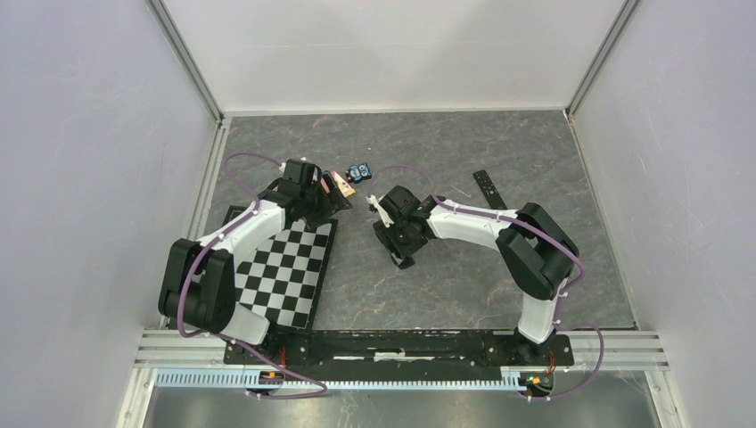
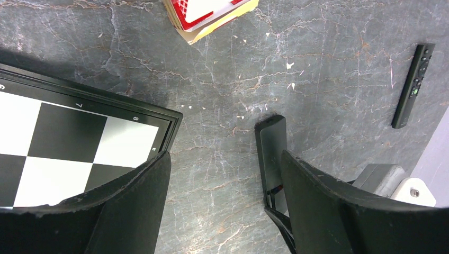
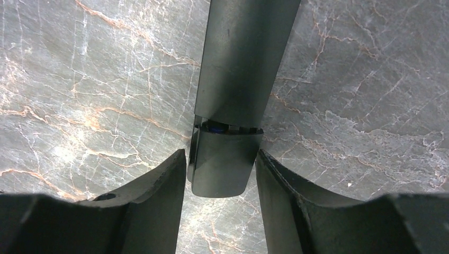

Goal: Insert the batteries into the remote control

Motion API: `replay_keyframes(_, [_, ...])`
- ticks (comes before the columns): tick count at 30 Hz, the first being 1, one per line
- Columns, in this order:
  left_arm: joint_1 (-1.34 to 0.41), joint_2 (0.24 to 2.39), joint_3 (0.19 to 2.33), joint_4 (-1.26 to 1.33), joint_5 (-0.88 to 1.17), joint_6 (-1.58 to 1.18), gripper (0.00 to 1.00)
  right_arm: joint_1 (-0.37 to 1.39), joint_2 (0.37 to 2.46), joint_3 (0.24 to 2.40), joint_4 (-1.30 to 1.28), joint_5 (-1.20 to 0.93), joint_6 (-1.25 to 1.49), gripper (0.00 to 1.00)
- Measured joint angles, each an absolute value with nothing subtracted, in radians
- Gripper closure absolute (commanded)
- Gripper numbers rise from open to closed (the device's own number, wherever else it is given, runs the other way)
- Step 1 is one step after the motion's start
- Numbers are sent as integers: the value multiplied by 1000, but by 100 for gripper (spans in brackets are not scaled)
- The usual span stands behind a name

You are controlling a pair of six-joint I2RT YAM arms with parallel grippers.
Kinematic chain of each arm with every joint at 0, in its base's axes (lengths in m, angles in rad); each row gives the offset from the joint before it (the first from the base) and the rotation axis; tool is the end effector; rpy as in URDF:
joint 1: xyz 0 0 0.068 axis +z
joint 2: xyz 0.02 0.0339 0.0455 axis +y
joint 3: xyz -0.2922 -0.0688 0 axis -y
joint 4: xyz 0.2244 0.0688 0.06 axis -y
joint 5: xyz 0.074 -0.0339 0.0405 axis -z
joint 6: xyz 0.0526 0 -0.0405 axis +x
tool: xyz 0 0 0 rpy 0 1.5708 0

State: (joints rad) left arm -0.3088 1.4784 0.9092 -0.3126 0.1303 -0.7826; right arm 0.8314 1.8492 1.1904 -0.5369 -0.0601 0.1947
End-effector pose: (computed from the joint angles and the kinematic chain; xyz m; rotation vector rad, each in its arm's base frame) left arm 0.2786 -0.0960 0.2367 -0.5402 2.4919 -0.6169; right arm 0.2408 0.2687 0.1868 -0.8994 2.6777 0.3371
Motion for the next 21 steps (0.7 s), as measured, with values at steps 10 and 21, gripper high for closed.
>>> replay_keyframes(10, [-309, 1478, 909, -313, 130, -783, 18, 831, 1820, 1190, -538, -64, 224, 47])
replay_keyframes(21, [-308, 1478, 902, -312, 131, -783, 18, 831, 1809, 1184, -538, -46, 266, 22])
